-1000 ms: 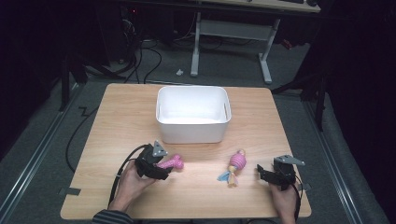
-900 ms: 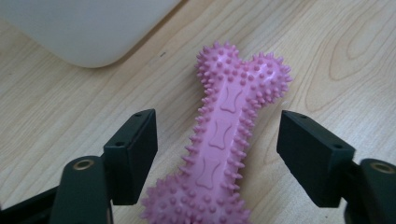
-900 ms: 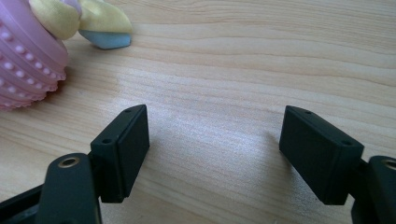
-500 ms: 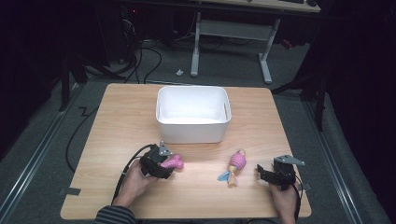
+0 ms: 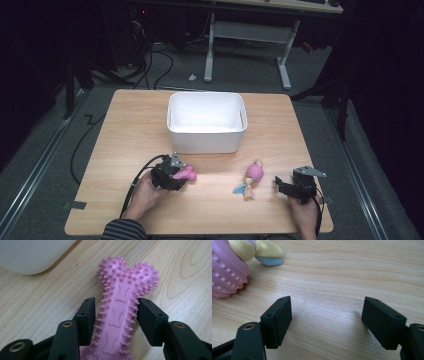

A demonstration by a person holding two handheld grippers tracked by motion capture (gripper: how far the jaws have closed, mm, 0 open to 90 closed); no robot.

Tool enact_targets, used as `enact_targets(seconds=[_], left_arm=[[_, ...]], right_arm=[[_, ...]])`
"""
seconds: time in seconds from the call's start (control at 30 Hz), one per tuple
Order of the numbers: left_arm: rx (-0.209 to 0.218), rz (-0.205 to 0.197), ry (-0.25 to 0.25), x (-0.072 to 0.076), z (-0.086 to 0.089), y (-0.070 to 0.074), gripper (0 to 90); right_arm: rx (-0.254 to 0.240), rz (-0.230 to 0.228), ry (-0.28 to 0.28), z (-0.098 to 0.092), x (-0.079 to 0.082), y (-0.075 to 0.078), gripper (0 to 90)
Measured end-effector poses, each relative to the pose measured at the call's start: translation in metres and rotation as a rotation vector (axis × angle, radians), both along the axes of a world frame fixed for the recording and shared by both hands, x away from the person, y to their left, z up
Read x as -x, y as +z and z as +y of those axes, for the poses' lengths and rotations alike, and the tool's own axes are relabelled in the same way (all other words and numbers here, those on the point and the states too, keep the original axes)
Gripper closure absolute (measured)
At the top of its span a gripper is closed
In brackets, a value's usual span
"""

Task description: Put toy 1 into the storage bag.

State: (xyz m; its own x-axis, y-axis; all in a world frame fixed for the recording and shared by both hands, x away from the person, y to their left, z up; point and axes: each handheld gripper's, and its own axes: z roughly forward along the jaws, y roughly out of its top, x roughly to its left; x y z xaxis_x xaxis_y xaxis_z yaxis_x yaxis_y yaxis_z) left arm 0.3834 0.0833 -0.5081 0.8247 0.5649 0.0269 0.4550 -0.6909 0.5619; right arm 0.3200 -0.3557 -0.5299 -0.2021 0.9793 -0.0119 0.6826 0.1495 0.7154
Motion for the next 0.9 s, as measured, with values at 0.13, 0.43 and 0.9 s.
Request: enact_targets(seconds=[0.13, 0.43, 0.9], left_arm=[[0.002, 0.004, -0.005, -0.0003, 0.0008, 0.0002, 50.9], [0.002, 0.002, -0.022, 0.0009, 0.0013, 0.0008, 56.3], [0.026, 0.010, -0.006, 0.0013, 0.0044, 0.0045, 59.1]], right_arm=[[-0.001, 0.001, -0.001, 0.0001, 0.0001, 0.0001, 24.3], [-0.001, 0.001, -0.001, 0.0001, 0.0001, 0.0001, 24.3], [0.000, 0.000, 0.001, 0.0000, 0.0000, 0.0000, 24.3]])
